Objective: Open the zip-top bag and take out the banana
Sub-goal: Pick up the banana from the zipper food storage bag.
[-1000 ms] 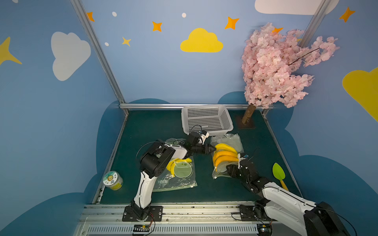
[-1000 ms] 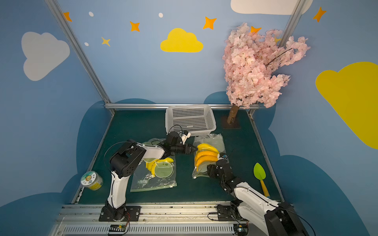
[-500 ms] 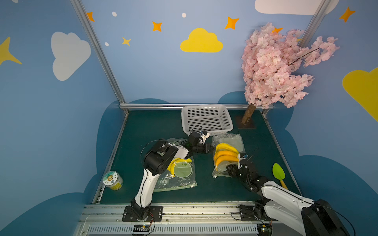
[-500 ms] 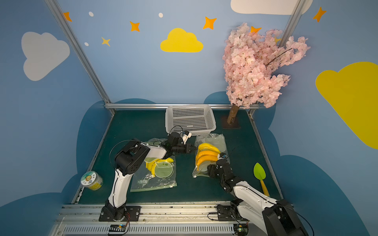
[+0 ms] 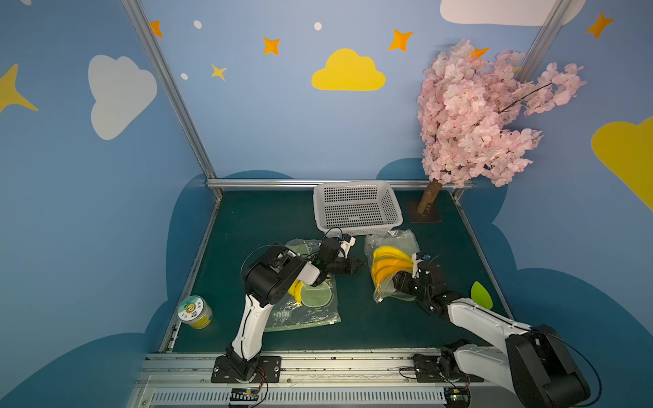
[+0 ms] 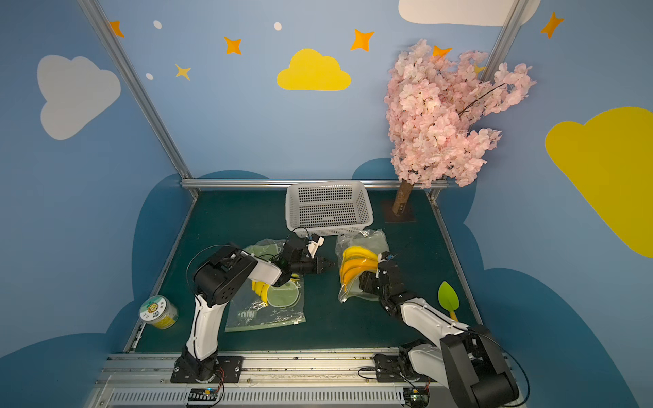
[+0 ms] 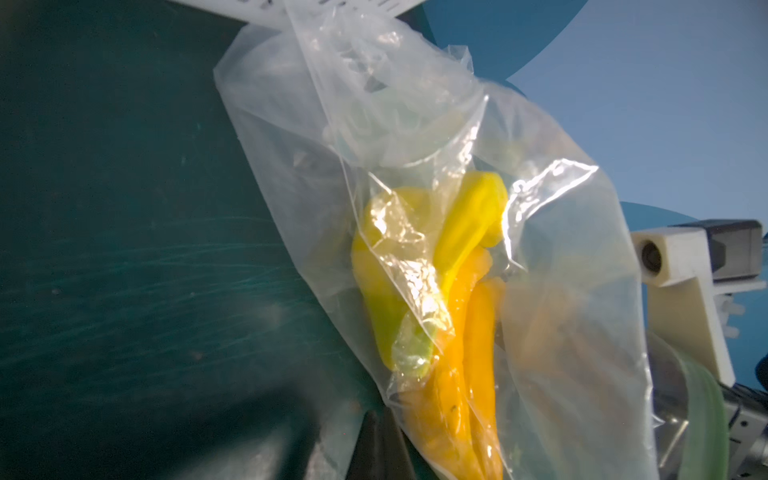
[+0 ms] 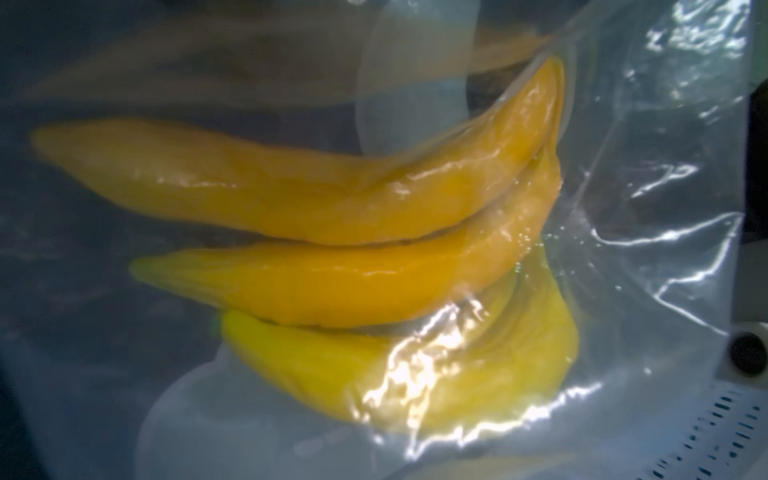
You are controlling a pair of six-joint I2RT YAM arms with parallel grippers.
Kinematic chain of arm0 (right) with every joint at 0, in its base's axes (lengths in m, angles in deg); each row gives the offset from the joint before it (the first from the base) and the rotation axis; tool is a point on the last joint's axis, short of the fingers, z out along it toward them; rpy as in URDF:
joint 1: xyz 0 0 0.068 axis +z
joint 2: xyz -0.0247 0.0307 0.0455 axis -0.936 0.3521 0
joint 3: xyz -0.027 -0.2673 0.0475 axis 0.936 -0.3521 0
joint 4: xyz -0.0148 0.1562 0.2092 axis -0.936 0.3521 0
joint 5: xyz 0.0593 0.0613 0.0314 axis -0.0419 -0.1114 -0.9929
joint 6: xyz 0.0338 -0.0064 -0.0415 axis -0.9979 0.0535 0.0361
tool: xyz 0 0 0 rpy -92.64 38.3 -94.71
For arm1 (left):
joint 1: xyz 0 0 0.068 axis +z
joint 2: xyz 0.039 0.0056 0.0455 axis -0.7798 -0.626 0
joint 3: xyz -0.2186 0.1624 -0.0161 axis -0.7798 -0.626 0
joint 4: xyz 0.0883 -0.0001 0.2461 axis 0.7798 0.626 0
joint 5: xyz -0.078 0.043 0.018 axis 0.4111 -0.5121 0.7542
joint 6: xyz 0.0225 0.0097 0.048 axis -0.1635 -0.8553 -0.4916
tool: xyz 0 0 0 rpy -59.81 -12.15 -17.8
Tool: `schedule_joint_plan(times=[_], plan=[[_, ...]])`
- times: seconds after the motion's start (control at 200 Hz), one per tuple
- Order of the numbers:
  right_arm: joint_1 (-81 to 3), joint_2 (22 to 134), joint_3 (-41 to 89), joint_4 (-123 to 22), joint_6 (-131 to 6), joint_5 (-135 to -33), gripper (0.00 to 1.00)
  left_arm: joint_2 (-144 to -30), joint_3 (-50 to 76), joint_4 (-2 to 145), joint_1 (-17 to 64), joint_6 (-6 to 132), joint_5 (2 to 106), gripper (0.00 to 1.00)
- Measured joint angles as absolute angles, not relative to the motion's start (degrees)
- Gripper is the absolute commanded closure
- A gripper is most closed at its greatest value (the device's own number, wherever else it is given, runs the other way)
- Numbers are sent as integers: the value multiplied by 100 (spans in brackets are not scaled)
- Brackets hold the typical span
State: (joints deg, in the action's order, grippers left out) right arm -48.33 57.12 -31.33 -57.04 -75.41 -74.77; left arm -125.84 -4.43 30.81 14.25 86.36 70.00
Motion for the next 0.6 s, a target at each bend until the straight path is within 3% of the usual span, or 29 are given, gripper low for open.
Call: schedule_joint_plan(times=[0.125, 0.19, 0.32, 0.601], plan=[[-4815, 5945, -2864, -5678, -7316, -8113, 34, -12582, -511, 2928, 1403, 8701, 7032, 95], [-4730, 6092, -2886, -5700, -7294, -8328, 34, -12582, -511, 2913, 1394, 8725, 7080, 86], [-4531, 6365, -2952, -5709, -7296, -8561, 35, -12582, -511, 2895, 1370, 8765, 7201, 77], [-4004, 6544, -2932, -5881, -7491, -8610, 34, -12582, -511, 2906, 1182, 8763, 7266, 82]])
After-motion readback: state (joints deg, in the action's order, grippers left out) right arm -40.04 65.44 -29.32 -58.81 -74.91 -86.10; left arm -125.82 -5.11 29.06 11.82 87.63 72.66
